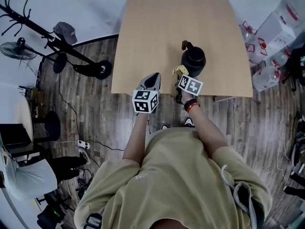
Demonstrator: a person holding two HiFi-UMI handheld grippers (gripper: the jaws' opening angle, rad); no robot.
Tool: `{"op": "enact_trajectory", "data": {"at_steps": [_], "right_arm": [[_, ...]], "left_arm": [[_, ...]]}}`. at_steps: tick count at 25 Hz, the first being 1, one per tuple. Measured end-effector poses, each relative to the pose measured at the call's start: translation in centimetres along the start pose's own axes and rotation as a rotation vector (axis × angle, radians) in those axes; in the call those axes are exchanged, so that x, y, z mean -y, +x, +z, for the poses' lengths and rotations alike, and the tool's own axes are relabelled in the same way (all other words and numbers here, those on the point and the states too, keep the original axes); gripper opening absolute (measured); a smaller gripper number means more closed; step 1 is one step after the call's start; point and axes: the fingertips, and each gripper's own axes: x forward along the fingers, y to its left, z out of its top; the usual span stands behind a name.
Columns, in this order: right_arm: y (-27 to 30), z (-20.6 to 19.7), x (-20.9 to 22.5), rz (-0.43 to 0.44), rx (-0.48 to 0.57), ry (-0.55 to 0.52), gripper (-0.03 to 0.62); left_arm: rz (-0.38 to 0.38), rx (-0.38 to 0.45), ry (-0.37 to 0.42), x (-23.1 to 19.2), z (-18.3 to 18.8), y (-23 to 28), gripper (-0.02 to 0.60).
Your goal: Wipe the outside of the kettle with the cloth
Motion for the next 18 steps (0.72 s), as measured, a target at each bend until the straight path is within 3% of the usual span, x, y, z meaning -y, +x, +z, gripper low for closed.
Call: {"op": "enact_trajectory", "data": {"at_steps": [7,18], "right_arm": [[-1.0,-0.3,1.0,0.056,0.017,0.175,0.112],[-2.3,-0.5,2.8,0.133,0.029,0.331,0.109]], "left_arm": [[-0.025,-0.018,0.005,1.7,-0.6,0.6,0.025],[-0.06,-0.043,0.008,4.0,-1.5,1.9,0.025]]}}
